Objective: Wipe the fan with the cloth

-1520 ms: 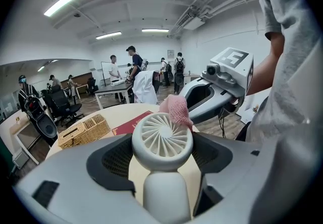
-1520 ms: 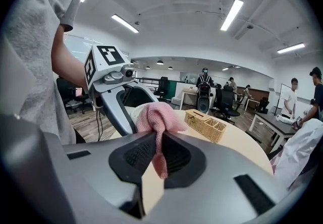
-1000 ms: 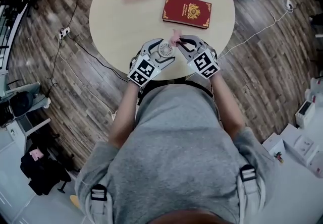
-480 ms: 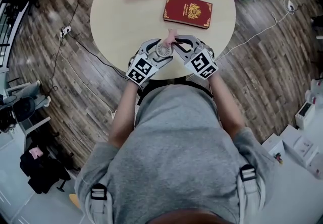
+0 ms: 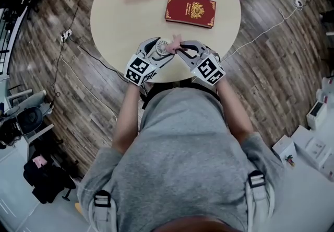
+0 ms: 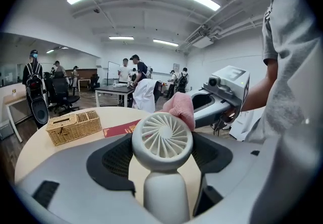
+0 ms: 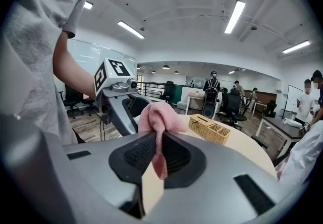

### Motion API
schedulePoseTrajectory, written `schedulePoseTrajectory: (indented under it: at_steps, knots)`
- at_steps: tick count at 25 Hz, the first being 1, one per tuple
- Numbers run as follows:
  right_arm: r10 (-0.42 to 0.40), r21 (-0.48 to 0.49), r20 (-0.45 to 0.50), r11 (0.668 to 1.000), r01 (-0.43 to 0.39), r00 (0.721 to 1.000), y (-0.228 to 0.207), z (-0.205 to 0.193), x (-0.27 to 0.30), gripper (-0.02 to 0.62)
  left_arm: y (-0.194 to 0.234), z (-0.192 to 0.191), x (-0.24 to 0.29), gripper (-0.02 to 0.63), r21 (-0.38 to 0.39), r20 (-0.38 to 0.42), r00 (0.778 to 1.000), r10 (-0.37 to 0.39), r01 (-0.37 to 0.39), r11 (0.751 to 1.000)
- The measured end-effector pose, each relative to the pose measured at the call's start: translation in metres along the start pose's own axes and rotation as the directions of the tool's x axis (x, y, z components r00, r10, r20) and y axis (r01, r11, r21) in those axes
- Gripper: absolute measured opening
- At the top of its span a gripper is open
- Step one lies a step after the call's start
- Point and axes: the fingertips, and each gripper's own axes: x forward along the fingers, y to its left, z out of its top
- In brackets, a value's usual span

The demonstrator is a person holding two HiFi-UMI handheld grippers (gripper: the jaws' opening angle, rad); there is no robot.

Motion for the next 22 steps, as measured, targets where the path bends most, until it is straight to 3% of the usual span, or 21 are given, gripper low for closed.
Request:
schedulePoseTrajectory:
  at_steps: [5,12,16,22]
  knots:
    - [-0.011,0.013,0.005,1.0,0.011,1.0,-0.011,-0.004,-0.004,0.044,-0.004,0.013,-0.001,0.37,-0.048,0.068,0.997,-0.037,0.04,0.998]
    - [-0.034,0.018,0.017,0.999,0.034,0.999,-0.032,-0.004,-0.01,0.044,-0.025,0.025,0.004,0.37,-0.035,0.115,0.984,-0.134,0.139,0.99]
    - [-0.03,-0.004,0.015,1.0,0.03,0.999,-0.034,0.0,-0.011,0.044,-0.04,0.023,0.006,0.37,0.024,0.078,0.979,-0.186,0.185,0.982]
    - [-0.004,-0.046,0.015,0.999,0.005,1.0,-0.029,0.007,-0.011,0.043,-0.048,0.007,0.016,0.37,0.099,-0.032,0.98,-0.199,0.201,0.975]
